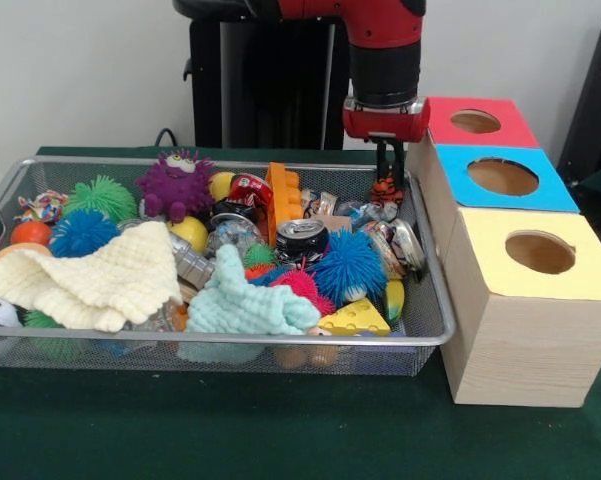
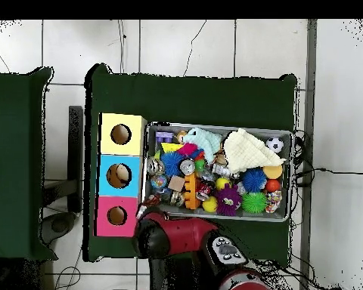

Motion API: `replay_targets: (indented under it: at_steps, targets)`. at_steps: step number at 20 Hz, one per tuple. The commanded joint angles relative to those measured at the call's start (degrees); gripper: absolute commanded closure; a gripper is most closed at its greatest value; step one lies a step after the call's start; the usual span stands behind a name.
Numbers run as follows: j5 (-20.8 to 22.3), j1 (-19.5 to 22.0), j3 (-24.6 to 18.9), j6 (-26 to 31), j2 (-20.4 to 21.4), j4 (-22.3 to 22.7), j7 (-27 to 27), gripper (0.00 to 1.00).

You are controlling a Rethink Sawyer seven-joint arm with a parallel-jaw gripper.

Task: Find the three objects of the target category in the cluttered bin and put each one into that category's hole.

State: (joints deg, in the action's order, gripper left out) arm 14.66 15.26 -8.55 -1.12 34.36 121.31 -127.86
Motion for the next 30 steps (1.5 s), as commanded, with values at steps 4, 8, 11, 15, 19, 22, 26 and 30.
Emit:
replay_targets:
  at_steps: [4,8,11,15,19,22,26,30]
  targets:
    - [-7.23,-3.74,-3.25,10.18,11.32,3.83,-8.53,1.00]
    - [-9.23,-6.01,-2.13,12.07,14.52,5.05,-9.06,1.00]
    - [-10.52,-7.63,-0.67,15.04,17.32,5.05,-8.62,1.00]
    - [-10.85,-6.90,-0.98,14.59,17.21,5.35,-7.77,1.00]
    - [-11.30,-6.52,-1.29,14.23,17.84,6.40,-7.45,1.00]
    - [-11.23,-5.51,-1.72,14.18,18.33,7.16,-6.88,1.00]
    - [-10.61,-3.65,-2.79,12.88,17.63,7.54,-5.98,1.00]
    - [-10.40,-1.49,-3.82,14.54,18.75,7.74,-4.44,1.00]
